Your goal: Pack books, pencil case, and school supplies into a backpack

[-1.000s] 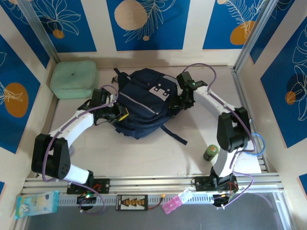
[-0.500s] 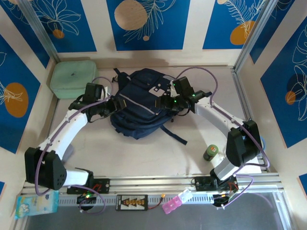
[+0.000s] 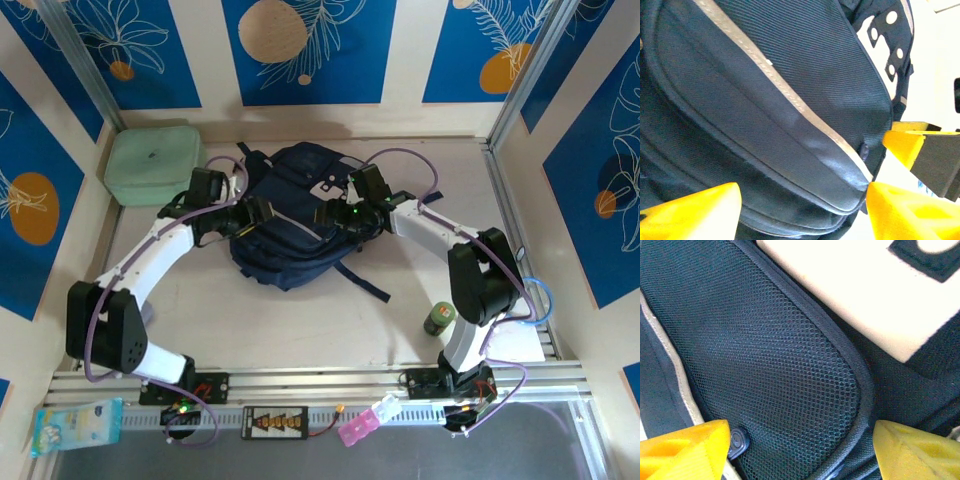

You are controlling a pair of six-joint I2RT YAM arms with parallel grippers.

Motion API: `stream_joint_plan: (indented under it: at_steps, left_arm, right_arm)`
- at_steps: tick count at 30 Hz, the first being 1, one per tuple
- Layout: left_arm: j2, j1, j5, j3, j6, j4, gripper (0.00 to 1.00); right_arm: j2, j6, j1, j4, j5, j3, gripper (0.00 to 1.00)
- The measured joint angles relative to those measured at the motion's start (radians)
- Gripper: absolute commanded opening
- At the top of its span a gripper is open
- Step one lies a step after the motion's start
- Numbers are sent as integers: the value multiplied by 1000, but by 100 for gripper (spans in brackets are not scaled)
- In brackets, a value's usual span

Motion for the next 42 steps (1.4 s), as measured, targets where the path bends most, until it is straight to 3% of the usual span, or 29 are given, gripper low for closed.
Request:
stream_joint_plan:
  at_steps: [8,22,32,42]
  left_arm:
    - [39,-44,50,-29,-75,86,63]
    - [51,-61,-11,-88,-168,88,62]
    - [86,-61,87,-98,-239,228,60]
    - [94,-61,111,-65,-247,232,60]
  right_arm:
    - [0,0,18,22,-44,-11,74]
    - [0,-20,25,11,-55,-20,74]
    - [0,-86,35,-2,-81,-23,74]
    - [-57,-163,71,-35,-193,-113,74]
